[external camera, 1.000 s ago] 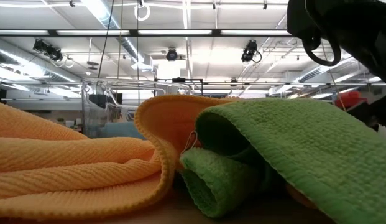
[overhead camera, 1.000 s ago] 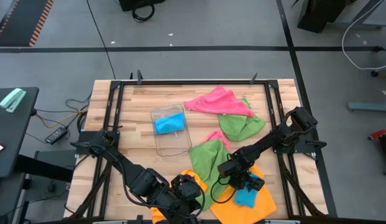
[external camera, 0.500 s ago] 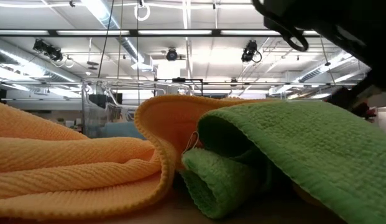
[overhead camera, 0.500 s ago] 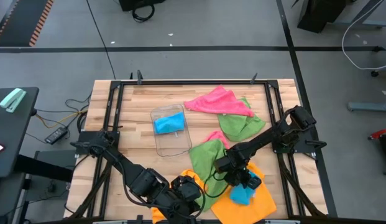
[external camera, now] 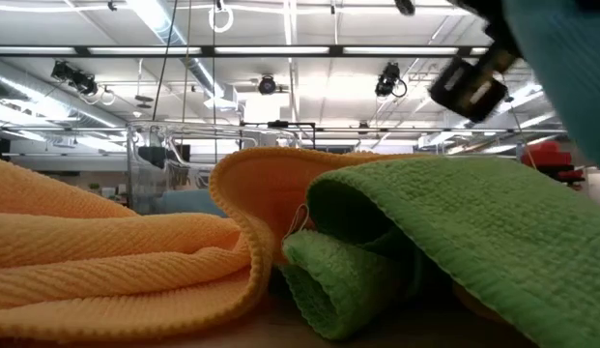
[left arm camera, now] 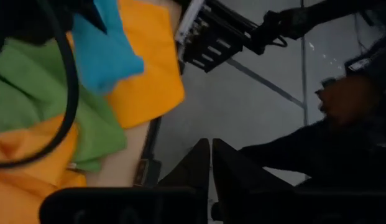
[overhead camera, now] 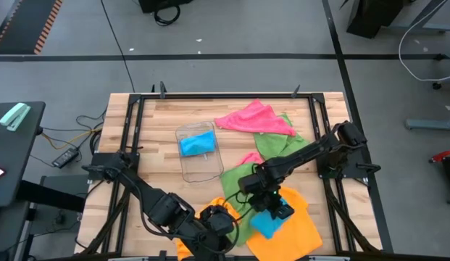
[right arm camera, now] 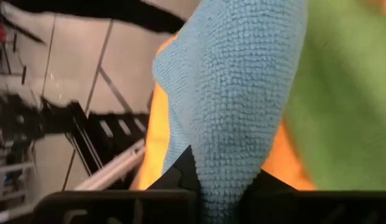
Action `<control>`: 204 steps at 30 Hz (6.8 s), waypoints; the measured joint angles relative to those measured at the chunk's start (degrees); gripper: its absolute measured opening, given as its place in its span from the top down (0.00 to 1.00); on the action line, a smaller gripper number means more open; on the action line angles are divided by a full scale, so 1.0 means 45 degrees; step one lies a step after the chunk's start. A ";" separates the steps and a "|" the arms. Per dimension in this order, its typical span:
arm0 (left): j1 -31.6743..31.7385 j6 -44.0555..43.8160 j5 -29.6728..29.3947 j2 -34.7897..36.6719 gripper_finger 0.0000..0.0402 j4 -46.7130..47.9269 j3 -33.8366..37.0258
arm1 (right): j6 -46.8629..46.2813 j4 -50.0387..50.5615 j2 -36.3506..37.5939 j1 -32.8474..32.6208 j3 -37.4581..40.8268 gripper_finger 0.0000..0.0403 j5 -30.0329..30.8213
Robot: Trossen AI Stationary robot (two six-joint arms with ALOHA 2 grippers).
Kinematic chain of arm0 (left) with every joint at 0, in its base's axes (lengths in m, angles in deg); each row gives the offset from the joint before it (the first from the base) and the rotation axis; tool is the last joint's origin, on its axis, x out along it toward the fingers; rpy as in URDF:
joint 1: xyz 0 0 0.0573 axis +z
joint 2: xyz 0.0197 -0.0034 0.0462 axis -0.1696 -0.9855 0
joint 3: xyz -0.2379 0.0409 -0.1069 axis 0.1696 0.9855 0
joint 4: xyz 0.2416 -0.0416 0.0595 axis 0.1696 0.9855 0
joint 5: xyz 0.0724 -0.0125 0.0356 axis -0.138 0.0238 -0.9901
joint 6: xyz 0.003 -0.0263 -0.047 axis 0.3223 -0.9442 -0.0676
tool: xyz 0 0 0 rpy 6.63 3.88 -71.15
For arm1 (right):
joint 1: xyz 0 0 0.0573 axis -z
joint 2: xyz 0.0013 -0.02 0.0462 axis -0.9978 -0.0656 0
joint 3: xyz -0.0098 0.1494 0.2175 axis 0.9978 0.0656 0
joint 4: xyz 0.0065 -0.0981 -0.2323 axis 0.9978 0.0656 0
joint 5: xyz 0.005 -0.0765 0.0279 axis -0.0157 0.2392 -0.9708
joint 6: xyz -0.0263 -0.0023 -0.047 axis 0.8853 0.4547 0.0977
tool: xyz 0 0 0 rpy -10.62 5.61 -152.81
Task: Fold microfiber towels
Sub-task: Fold the blue towel, then put the blue towel into the transparent bin
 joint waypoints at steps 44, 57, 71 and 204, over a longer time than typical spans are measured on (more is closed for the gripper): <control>0.0315 -0.1071 -0.6274 0.1096 0.28 -0.0628 0.4372 | -0.1070 0.1860 0.3072 0.1464 -0.4364 0.91 0.3059; 0.1355 0.2283 -0.5464 0.1106 0.28 -0.2976 0.4109 | 0.0104 0.3282 0.4141 -0.0490 -0.4359 0.91 0.4693; 0.2154 0.3462 -0.2955 0.1106 0.28 -0.5262 0.4109 | -0.0526 0.3027 0.3895 -0.0370 -0.4354 0.91 0.6733; 0.4949 -0.4101 -0.5566 0.7186 0.95 -0.7159 1.4943 | -0.6806 0.4905 0.5493 -0.0575 -0.4344 0.49 0.8847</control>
